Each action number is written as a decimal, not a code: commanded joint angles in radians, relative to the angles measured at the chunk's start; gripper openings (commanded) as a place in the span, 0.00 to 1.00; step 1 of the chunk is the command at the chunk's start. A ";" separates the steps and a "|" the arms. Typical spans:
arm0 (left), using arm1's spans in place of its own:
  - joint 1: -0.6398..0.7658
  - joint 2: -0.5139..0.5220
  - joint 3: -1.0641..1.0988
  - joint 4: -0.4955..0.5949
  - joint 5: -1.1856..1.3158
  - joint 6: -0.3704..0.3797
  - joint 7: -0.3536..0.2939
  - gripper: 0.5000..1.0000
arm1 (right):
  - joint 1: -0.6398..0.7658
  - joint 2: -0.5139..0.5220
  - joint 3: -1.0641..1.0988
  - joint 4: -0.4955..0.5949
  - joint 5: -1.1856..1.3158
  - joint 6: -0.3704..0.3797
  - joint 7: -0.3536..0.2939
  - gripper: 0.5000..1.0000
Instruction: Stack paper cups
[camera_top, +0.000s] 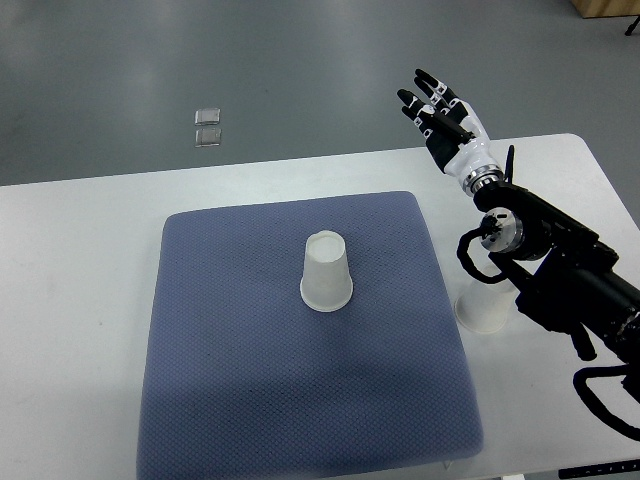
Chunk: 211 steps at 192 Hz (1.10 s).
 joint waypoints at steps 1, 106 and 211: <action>0.001 0.000 -0.004 -0.001 -0.001 0.000 -0.001 1.00 | 0.001 0.000 0.001 -0.001 0.000 0.000 0.000 0.84; 0.005 0.000 -0.016 0.010 -0.004 0.002 -0.001 1.00 | 0.004 0.002 0.001 -0.001 0.000 -0.001 0.000 0.84; 0.004 0.000 -0.016 0.013 -0.004 0.002 0.001 1.00 | 0.004 0.005 -0.001 -0.003 0.000 -0.001 0.000 0.84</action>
